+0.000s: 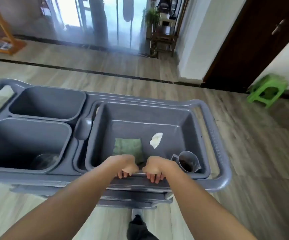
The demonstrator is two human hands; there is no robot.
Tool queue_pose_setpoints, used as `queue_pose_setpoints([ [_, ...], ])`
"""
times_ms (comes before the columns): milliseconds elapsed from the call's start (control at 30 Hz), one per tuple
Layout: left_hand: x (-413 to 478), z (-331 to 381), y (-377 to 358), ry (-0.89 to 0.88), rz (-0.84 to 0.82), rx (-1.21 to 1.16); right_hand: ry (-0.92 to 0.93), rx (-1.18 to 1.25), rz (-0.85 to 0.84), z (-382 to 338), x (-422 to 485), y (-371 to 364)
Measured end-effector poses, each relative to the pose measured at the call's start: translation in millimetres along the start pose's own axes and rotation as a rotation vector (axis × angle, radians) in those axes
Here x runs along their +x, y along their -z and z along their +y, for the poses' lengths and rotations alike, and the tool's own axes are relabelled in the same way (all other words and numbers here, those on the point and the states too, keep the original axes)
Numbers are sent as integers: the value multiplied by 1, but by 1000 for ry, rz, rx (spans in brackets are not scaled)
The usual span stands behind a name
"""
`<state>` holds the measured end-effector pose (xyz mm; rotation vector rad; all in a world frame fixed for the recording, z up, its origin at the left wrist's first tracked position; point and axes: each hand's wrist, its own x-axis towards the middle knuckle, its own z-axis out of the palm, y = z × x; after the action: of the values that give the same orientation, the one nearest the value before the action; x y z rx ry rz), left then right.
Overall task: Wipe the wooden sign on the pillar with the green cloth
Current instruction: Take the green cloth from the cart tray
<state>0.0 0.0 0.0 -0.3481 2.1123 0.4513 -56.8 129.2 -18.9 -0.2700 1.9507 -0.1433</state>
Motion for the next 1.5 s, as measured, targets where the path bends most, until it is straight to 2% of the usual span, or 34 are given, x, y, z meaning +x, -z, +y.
queue_pose_setpoints([
  [67, 16, 3, 12, 24, 137, -62, -9, -11, -21, 0, 13, 14],
  [133, 33, 4, 21, 54, 218, -61, 45, -57, 27, 1, 28, 27],
  [267, 80, -1, 18, 146, 324, -97, 156, -138, 277, 4, 71, 41],
  [467, 139, -18, -3, 367, 517, -303, 128, -173, 506, -2, 135, 15],
  [533, 152, -21, -6, 407, 529, -423, 121, -68, 552, -8, 149, 9],
  [633, 163, -26, -5, 382, 528, -708, 67, 314, 571, -19, 158, 9],
  [733, 162, -32, 5, 444, 464, -1154, 0, 774, 410, -25, 155, 22],
  [833, 147, -36, 9, 285, 361, -1372, 51, 980, 239, -23, 141, 34],
  [1033, 98, -45, 32, -24, 223, -1469, 194, 1162, 239, -12, 71, 45],
  [1300, 31, -1, 37, -523, -102, -1449, 325, 1462, 648, 30, -35, 11],
  [1500, -27, 93, -13, -668, -271, -1202, 246, 1630, 989, 107, -135, -63],
])
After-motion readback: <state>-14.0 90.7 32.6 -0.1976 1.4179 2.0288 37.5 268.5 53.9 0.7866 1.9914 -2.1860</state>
